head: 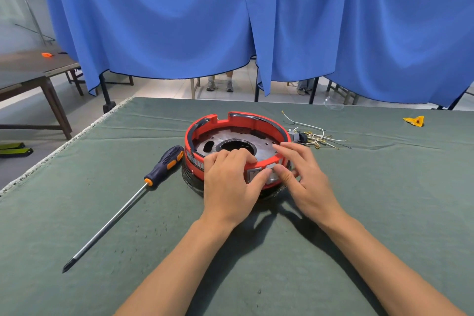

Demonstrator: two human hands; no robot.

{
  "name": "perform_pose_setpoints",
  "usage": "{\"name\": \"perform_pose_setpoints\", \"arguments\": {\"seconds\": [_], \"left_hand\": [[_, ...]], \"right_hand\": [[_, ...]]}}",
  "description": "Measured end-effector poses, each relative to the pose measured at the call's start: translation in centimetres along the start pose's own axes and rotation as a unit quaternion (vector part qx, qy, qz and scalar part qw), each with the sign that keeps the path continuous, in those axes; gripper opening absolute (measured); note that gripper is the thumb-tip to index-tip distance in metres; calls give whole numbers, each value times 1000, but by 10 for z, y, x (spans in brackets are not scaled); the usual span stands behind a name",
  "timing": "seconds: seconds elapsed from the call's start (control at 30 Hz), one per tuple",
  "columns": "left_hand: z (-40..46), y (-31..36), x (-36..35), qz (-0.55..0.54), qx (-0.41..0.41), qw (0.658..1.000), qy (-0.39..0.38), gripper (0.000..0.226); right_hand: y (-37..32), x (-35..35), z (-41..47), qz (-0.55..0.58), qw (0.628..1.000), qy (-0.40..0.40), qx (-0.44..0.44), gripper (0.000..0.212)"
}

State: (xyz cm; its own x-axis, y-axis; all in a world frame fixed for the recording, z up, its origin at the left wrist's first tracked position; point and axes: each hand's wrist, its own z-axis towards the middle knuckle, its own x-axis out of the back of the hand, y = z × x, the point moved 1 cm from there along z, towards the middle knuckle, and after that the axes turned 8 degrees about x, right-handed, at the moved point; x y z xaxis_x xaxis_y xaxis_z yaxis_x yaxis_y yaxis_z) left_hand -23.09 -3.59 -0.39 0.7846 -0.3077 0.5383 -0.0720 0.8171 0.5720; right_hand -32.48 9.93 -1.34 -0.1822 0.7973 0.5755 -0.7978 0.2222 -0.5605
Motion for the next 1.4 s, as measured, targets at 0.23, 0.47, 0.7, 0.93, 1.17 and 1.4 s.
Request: {"name": "perform_pose_setpoints", "arguments": {"seconds": [0.23,0.47,0.7,0.93,1.17,1.4], "left_hand": [[10,-8,5,-52,16,998,-24,24],[8,-9,7,-70,9,997,-29,23],[9,-12,13,-51,-38,996,-61,24],[7,-13,16,-35,-67,995,-70,27],[4,-13,12,-28,-58,997,-52,26],[3,-9,12,-45,-47,997,-35,22]], "right_hand": [[7,-2,7,-18,999,-46,17,37],[2,-6,6,1,999,-26,29,5],[-4,0,-2,19,999,-31,23,18],[-3,6,-5,54,997,-57,-1,48],[-1,3,-4,16,999,-38,20,39],[1,-2,-8,10,999,-16,29,38]]}}
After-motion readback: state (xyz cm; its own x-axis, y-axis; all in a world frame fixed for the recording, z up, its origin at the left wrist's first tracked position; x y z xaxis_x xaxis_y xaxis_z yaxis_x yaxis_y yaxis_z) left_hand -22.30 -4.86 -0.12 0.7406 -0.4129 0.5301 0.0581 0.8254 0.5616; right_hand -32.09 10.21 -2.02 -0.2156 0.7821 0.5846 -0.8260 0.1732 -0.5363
